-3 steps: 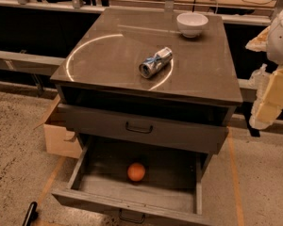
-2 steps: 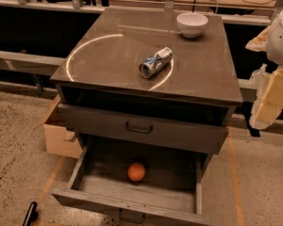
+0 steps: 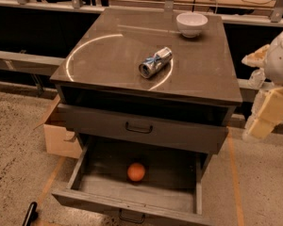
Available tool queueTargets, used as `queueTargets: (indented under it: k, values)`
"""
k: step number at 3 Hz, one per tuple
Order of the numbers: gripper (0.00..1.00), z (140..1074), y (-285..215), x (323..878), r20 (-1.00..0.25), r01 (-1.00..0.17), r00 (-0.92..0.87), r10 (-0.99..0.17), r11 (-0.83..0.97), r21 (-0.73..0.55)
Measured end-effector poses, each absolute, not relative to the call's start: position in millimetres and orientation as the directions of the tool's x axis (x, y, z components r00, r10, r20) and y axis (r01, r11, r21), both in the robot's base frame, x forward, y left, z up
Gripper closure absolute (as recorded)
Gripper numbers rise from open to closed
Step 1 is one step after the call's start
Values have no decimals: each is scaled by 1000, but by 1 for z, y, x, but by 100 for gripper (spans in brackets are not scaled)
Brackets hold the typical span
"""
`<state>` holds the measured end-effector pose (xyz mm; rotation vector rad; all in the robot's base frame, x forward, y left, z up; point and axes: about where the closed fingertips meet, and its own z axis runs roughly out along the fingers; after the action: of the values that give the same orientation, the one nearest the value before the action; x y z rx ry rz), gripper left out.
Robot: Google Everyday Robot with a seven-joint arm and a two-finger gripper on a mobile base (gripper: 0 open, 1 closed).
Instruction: Pick orange from middle drawer and place on counter
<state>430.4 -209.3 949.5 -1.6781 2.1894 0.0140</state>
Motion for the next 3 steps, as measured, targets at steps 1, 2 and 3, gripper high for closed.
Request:
queueTargets:
  k: [1,2,3]
  values:
    - [0,906,-200,419,-384,-938,-202,-901,291,-190]
    - [0,852,-182,408,-454,-949,-162,-876,264,-171]
    - [0,796,-158,398,-488,-961,-113,-865,220,-168]
